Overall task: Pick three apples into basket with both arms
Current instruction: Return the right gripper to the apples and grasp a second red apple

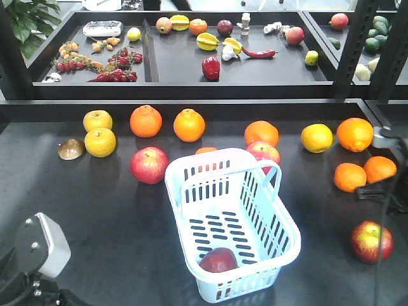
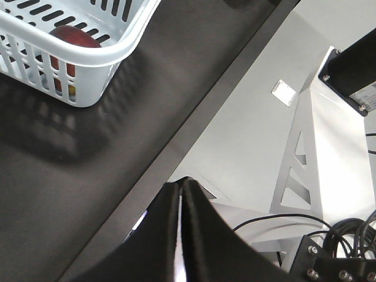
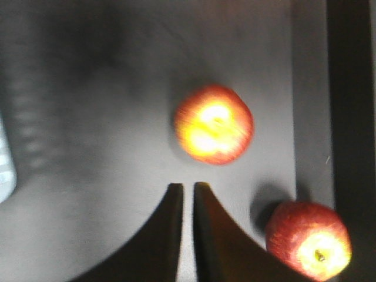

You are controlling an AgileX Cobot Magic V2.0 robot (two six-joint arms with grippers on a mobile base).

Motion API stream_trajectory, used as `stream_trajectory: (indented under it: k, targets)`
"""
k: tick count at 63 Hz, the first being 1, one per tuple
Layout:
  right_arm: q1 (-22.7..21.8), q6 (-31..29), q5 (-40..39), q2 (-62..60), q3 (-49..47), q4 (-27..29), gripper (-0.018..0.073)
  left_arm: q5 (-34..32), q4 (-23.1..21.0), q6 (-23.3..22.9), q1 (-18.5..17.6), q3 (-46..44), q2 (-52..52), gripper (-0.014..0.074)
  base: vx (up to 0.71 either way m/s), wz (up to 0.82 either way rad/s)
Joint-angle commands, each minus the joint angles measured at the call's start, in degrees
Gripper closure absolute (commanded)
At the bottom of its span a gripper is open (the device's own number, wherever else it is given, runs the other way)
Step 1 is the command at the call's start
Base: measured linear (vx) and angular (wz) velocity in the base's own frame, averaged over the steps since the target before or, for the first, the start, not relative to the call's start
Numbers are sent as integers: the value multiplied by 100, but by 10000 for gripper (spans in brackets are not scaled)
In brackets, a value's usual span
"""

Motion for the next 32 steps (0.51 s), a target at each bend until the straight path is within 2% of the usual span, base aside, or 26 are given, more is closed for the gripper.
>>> stream_trajectory:
  k: [1,7,11,18,20,32]
  targets:
    - [-616,-986,-152,277,-319,708,352,-129,-275,-60,-25,-138,-70,603,0,0]
    - [-913,-1351,152,665,-674,1086,162,-129,-275,-60,-25,-138,-70,603,0,0]
    - [-948,-1335,377,921,-970,1094,28,-136,-275,-60,-25,-138,-70,603,0,0]
    - [-928,-1299,613,1280,-1408,995,-145,-168,-275,-60,-25,-138,-70,603,0,0]
    - [-906,-1297,629,1361,-1507,981,-172,-168,-275,-60,-25,-138,-70,603,0,0]
    - [-906,-1139,687,1872,-2023,875,-148,-168,-275,-60,-25,-138,-70,603,0,0]
